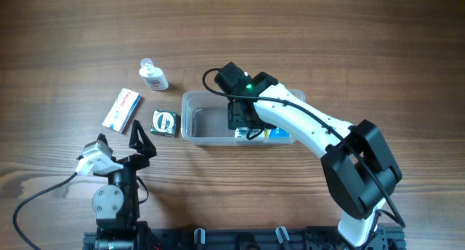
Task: Pack container
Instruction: 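Carry the white box into the container beside the Vicks box, release, then withdraw the right gripper to the right side of the table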
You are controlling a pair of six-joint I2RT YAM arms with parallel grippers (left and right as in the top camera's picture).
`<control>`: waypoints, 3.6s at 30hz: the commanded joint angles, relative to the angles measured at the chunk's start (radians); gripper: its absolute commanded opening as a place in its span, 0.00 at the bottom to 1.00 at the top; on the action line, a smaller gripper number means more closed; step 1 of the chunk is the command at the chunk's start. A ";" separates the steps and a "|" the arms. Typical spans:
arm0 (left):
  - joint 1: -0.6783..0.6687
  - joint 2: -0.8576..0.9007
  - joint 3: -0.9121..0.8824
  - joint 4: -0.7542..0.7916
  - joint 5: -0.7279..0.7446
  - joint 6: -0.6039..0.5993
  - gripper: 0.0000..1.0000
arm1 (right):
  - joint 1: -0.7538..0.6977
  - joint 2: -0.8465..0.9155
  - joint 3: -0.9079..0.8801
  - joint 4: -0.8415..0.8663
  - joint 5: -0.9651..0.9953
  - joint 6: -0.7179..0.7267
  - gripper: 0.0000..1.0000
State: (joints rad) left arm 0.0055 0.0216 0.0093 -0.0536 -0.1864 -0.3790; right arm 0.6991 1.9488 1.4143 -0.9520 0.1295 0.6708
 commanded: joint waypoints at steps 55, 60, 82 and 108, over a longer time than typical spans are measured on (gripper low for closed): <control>-0.005 -0.001 -0.004 -0.003 -0.002 0.002 1.00 | 0.020 -0.080 -0.162 0.296 -0.063 -0.147 0.07; -0.005 -0.001 -0.004 -0.003 -0.002 0.002 1.00 | 0.005 -0.080 -0.162 0.248 -0.064 -0.151 0.08; -0.005 -0.001 -0.004 -0.003 -0.002 0.002 1.00 | -0.117 -0.727 -0.010 0.124 0.025 -0.189 0.70; -0.005 0.026 0.022 -0.059 0.197 -0.037 1.00 | -0.254 -1.118 -0.012 -0.159 0.214 -0.199 1.00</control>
State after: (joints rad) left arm 0.0055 0.0242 0.0097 -0.0700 -0.0681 -0.3794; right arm 0.4484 0.8192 1.3922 -1.1053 0.3195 0.4698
